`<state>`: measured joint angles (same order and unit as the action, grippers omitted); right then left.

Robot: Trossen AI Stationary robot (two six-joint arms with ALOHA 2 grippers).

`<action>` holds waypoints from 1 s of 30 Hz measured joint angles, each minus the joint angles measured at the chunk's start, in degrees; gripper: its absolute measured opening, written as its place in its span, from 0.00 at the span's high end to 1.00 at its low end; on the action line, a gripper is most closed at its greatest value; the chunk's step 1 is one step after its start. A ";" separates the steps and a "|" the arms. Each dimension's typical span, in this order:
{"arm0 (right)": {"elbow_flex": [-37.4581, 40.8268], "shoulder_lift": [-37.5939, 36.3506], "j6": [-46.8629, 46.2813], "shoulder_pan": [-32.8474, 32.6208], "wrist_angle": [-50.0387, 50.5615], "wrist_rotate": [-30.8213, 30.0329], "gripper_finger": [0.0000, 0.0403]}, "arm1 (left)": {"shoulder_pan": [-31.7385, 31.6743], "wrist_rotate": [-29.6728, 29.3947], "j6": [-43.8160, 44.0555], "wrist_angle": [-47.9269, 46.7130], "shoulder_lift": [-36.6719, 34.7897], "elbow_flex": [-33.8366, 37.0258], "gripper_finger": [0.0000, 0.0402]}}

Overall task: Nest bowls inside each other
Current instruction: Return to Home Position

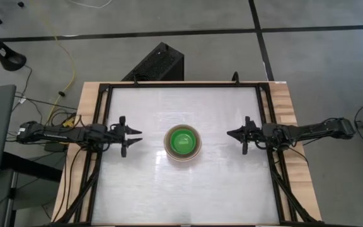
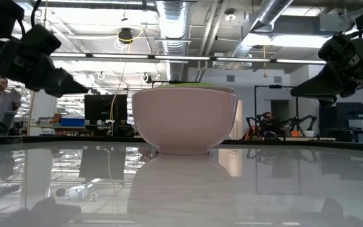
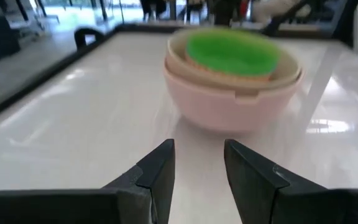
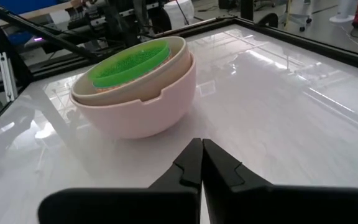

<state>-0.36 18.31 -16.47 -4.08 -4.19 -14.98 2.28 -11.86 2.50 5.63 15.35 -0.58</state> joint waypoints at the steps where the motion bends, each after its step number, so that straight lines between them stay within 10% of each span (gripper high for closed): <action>1: 0.00 0.00 -0.02 0.00 0.00 0.00 0.93 | 0.00 0.00 0.13 -1.28 0.00 0.00 0.68; 30: 0.07 0.00 -0.09 0.00 0.58 -0.01 0.93 | 0.00 0.00 0.25 -3.92 0.02 -0.44 0.68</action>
<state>-0.30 18.31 -16.56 -4.08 -3.61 -14.99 2.28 -11.86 2.74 1.72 15.38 -1.02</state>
